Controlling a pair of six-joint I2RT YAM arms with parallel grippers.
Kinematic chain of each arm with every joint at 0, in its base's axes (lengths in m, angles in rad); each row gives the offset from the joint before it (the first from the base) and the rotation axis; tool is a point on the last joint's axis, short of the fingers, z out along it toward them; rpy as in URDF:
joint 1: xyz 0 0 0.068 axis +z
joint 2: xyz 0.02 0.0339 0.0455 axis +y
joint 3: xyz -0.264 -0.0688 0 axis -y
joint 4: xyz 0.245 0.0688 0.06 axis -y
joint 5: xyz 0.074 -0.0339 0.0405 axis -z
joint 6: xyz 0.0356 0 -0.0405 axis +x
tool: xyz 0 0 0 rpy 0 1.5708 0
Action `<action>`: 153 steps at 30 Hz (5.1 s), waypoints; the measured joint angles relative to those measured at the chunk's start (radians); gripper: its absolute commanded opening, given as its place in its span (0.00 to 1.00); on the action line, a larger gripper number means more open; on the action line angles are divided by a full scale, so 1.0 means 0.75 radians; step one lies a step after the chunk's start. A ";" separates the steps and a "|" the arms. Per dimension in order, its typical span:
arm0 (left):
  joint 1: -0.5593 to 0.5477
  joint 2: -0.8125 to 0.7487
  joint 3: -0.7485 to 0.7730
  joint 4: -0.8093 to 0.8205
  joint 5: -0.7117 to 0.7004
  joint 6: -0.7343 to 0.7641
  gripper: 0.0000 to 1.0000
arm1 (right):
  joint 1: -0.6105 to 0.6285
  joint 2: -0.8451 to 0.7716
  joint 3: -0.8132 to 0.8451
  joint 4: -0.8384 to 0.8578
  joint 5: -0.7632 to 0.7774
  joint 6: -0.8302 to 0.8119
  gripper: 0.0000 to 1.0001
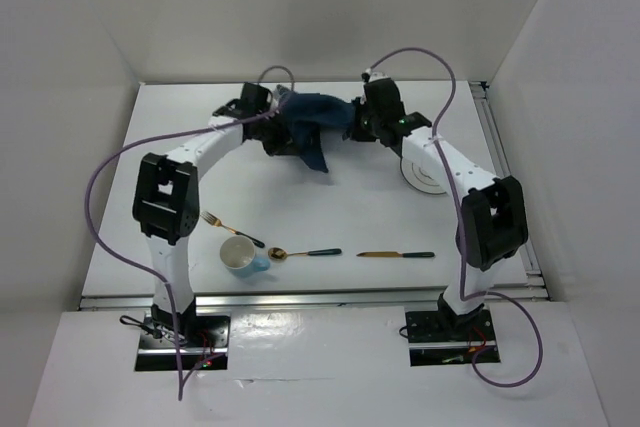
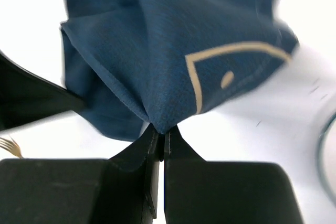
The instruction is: Set the dinner table for one person
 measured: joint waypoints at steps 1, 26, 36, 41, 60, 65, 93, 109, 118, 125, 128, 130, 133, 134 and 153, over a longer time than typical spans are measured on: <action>0.041 -0.006 0.049 -0.036 0.002 0.020 0.00 | -0.009 0.000 0.050 -0.013 -0.002 -0.012 0.00; 0.404 -0.799 0.414 -0.591 0.187 0.362 0.00 | 0.044 -0.594 0.303 -0.389 -0.317 -0.200 0.00; 0.417 -0.099 0.609 -0.593 0.051 0.371 0.81 | -0.172 -0.025 0.317 -0.280 -0.306 -0.203 0.88; 0.465 0.204 0.883 -0.650 -0.104 0.366 0.92 | -0.338 0.377 0.605 -0.329 -0.271 -0.180 0.94; 0.349 -0.116 -0.032 -0.463 -0.293 0.437 0.00 | -0.122 -0.073 -0.400 -0.238 -0.345 0.067 0.01; 0.319 -0.037 -0.038 -0.413 -0.404 0.402 0.00 | -0.120 -0.106 -0.538 -0.233 -0.300 0.143 0.00; 0.319 -0.062 -0.312 -0.219 -0.499 0.321 0.00 | -0.208 0.357 -0.099 -0.161 -0.187 0.207 0.00; 0.269 -0.172 -0.475 -0.166 -0.500 0.325 0.00 | -0.215 0.231 -0.289 -0.051 -0.120 0.221 0.00; 0.225 -0.201 -0.509 -0.163 -0.538 0.324 0.00 | -0.224 0.114 -0.439 -0.049 -0.086 0.234 0.00; 0.194 -0.222 -0.532 -0.178 -0.559 0.321 0.00 | -0.224 0.089 -0.457 -0.078 -0.065 0.243 0.00; 0.187 -0.226 -0.536 -0.185 -0.566 0.320 0.00 | -0.224 0.089 -0.437 -0.130 -0.045 0.240 0.02; 0.185 -0.235 -0.545 -0.185 -0.570 0.318 0.00 | -0.224 0.088 -0.417 -0.183 -0.028 0.238 0.06; 0.183 -0.247 -0.556 -0.221 -0.579 0.315 0.00 | -0.226 0.063 -0.381 -0.239 0.004 0.233 0.19; 0.182 -0.250 -0.558 -0.233 -0.583 0.315 0.00 | -0.231 0.041 -0.370 -0.255 0.007 0.234 0.22; 0.156 -0.437 -0.281 -0.500 -0.679 0.325 0.49 | -1.084 -0.470 -0.798 -0.100 -0.410 0.400 0.84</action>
